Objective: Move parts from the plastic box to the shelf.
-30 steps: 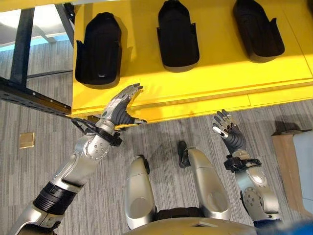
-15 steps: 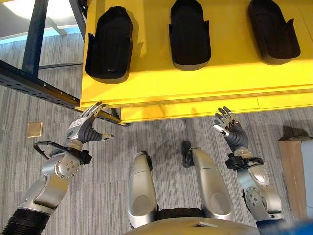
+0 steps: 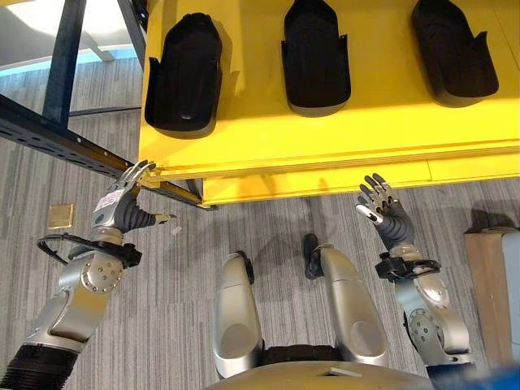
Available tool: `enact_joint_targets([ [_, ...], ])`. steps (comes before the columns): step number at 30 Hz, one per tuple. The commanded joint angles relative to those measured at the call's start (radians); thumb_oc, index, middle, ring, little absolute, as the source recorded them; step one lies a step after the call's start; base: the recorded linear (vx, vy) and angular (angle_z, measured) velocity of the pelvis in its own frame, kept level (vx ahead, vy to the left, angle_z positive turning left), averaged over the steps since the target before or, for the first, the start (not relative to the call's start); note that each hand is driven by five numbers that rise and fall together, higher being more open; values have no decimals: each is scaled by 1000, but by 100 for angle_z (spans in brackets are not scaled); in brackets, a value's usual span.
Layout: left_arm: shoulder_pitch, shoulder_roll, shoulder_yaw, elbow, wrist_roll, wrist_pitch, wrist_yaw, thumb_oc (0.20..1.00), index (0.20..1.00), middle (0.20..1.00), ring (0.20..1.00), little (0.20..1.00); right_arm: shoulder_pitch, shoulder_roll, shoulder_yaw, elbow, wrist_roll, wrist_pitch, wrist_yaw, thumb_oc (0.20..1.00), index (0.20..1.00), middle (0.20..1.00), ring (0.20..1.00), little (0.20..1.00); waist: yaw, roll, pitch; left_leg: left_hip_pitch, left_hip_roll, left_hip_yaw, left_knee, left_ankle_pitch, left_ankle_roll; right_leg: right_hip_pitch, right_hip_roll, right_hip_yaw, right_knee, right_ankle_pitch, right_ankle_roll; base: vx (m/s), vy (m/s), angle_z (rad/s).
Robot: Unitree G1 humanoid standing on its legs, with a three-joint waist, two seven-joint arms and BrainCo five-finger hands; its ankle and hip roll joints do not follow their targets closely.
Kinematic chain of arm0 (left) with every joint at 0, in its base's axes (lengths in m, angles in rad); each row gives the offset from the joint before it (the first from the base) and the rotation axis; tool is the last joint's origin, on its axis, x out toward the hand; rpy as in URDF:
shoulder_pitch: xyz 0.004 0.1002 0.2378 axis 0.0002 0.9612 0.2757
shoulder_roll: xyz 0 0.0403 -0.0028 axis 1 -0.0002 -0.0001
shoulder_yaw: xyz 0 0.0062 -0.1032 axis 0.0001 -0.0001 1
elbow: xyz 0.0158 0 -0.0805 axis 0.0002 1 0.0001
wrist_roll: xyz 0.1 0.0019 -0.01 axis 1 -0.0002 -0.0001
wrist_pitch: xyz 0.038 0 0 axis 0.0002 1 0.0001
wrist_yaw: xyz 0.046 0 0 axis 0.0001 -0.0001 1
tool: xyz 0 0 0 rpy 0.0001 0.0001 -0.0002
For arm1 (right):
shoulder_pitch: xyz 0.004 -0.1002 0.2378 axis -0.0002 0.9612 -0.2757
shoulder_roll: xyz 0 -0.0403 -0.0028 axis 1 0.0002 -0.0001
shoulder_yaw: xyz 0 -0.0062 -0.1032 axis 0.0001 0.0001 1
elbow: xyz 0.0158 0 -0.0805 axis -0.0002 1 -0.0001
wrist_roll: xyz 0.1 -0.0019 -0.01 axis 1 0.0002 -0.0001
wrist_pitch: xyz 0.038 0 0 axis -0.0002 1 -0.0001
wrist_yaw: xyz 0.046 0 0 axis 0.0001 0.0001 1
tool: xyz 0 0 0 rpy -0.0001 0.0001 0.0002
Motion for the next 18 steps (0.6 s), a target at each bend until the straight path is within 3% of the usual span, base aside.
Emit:
enact_joint_targets([
  [1,-20,9,28,44,31,-7,45,1000,1000,1000,1000,1000,-42,11,-29,-28,6,-49,11,1000,1000,1000,1000,1000,13,3,-42,41,67,-50,-39,346,-36,-62,-86,114,136,348,82,0,0,0],
  [18,-161,11,-95,172,40,-3,38,1000,1000,1000,1000,1000,-56,22,-25,-1,5,-54,10,1000,1000,1000,1000,1000,1,-5,-42,51,66,-50,-46,350,-43,-60,-86,119,139,348,88,0,0,0],
])
